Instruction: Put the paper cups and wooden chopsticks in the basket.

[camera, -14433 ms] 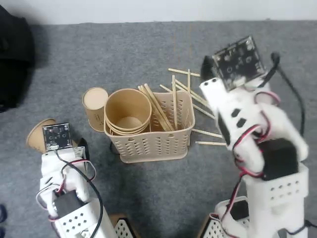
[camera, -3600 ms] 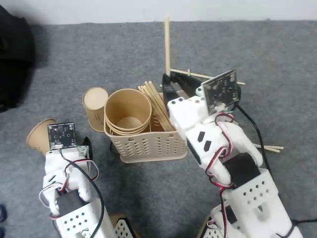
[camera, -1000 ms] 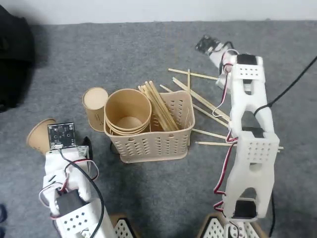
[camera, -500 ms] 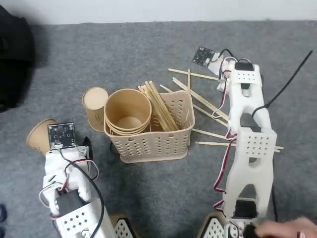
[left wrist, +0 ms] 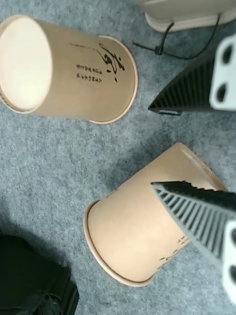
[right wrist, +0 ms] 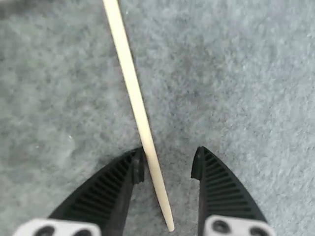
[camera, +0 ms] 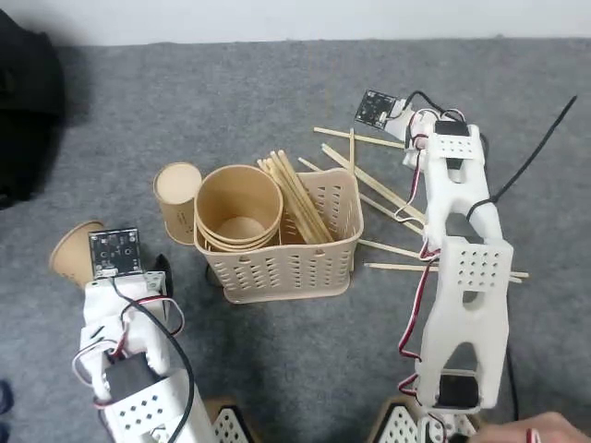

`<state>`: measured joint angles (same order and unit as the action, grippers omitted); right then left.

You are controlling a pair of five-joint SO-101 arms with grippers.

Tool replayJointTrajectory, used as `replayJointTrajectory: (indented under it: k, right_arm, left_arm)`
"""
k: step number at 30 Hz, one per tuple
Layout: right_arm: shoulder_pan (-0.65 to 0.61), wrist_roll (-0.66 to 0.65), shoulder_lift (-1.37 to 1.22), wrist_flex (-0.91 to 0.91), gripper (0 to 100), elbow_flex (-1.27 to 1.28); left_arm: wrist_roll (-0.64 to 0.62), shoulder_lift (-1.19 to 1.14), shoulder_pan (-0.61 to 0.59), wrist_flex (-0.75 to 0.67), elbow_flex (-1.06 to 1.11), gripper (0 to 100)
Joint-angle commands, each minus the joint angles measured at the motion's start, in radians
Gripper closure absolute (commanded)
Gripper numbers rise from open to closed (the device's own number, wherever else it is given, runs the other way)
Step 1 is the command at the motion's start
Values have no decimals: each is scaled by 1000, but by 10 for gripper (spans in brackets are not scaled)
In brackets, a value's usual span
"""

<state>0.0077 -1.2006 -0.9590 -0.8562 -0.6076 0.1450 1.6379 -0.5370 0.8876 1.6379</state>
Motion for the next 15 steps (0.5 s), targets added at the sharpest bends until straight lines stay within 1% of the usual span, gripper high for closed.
replayJointTrajectory:
  k: [1, 4, 6, 8, 11, 15]
  right_arm:
    - [21, -41, -47, 30, 872, -25]
    - [21, -89, -48, 27, 995, -25]
    - [24, -95, -44, 12, 976, -25]
    - [25, -98, -41, -15, 993, -25]
    - [27, -100, -35, -61, 989, -25]
    - [27, -157, 18, -245, 989, -71]
  left_arm:
    - [-2, 11, 5, -26, -5, 794]
    - [-2, 11, 5, -26, -5, 794]
    - [-2, 11, 5, -26, -5, 794]
    - [-2, 11, 5, -26, -5, 794]
    - [-2, 11, 5, -26, -5, 794]
    - [-2, 11, 5, -26, -5, 794]
